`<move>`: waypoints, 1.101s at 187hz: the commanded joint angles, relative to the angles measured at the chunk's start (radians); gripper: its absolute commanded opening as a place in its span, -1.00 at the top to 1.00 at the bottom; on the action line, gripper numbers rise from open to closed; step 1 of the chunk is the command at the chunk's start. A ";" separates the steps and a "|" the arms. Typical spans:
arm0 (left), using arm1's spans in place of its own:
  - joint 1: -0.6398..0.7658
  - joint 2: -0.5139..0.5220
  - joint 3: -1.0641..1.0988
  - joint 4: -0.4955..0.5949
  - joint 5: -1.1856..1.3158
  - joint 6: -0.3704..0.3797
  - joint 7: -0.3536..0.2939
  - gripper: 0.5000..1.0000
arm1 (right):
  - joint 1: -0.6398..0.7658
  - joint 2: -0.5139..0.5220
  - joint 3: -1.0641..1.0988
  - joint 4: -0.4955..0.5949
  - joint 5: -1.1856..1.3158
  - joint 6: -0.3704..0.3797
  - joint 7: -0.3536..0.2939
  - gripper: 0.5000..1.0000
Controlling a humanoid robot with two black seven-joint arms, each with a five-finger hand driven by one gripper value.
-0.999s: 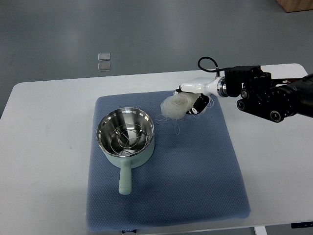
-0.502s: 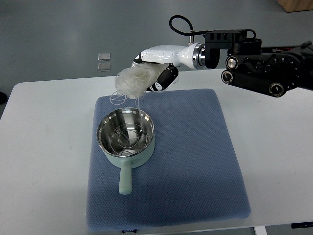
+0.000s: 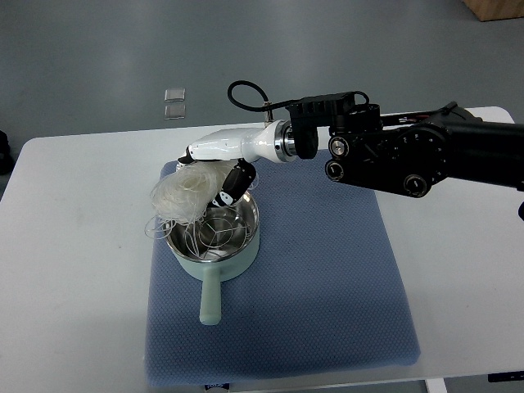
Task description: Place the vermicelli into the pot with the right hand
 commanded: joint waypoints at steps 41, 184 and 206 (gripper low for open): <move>0.000 0.000 -0.002 0.000 0.001 0.000 0.000 -1.00 | -0.031 0.001 -0.020 -0.006 0.002 0.002 -0.001 -0.61; 0.000 0.000 -0.002 0.000 0.001 0.000 -0.002 -1.00 | -0.247 -0.092 0.398 -0.164 0.473 -0.076 -0.068 -0.64; 0.000 0.000 -0.002 0.000 0.001 0.000 -0.002 -1.00 | -0.325 -0.077 0.512 -0.219 0.572 -0.144 -0.077 -0.64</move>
